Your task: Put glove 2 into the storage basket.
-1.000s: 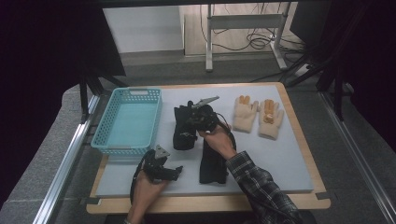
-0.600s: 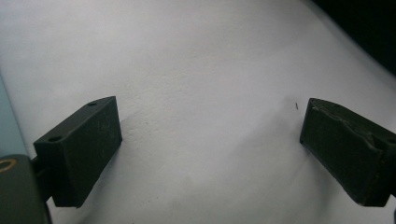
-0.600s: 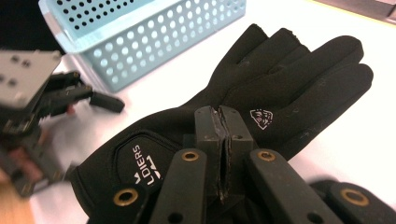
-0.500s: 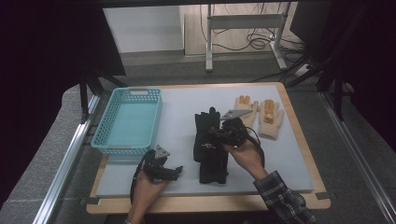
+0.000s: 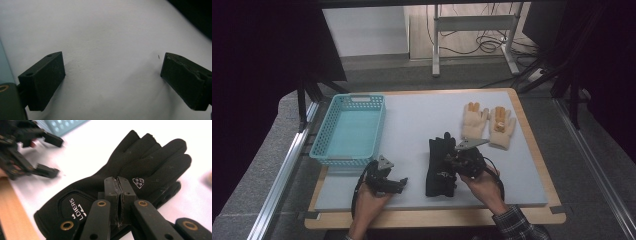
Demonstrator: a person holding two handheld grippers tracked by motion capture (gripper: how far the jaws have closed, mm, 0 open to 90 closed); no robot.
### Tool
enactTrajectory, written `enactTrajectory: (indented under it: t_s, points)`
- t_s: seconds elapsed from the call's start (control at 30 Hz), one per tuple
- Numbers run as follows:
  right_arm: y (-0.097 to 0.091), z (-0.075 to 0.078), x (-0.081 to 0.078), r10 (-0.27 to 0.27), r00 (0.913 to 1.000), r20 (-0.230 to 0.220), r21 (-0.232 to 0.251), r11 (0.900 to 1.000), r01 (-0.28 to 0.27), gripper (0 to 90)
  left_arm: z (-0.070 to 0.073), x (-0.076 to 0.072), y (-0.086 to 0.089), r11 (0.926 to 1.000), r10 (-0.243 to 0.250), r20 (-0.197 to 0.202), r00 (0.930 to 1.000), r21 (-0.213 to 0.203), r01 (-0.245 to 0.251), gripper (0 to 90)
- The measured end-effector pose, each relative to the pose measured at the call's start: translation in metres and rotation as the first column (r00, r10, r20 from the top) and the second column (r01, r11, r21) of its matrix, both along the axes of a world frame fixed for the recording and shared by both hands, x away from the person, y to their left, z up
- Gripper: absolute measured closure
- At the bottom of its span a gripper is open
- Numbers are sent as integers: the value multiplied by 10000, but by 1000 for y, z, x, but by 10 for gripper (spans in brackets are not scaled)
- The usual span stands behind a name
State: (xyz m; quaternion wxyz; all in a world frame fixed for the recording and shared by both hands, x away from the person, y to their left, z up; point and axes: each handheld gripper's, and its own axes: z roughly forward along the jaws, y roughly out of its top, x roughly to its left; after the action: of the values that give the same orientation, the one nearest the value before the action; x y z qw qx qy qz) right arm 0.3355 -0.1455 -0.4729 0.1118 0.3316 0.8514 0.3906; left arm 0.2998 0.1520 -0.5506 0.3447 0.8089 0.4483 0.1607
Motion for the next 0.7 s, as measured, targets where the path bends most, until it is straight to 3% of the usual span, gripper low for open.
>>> enactTrajectory:
  t_s: [0.17, 0.27, 0.37, 0.47, 0.53, 0.7]
  points:
    - [5, -22, -1, -123, 9999, -67, -253, 9996, 122, 843, 0, 0, 0, 10000, 20, 4, 10000, -18, -20, 57]
    - [7, -31, 0, -4, 9997, -248, -226, 9997, -2, 764, 0, 0, 0, 10000, -13, -5, 10000, 34, 13, 57]
    - [4, -28, 1, 52, 9998, -167, -34, 10000, -52, 670, 0, 0, 0, 10000, 11, 1, 10000, 1, -11, 57]
    - [-6, -17, 2, -3, 10000, 29, 168, 9999, 3, 641, 0, 0, 0, 10000, -16, -9, 10000, 44, 16, 57]
    - [-15, -12, 4, -131, 9998, 159, 174, 9998, 128, 660, 0, 0, 0, 10000, 20, 3, 10000, -13, -20, 57]
    - [-40, -17, 5, -92, 9999, -42, 41, 9999, 92, 885, 1, -2, 0, 10000, 0, 76, 10000, 61, 0, 65]
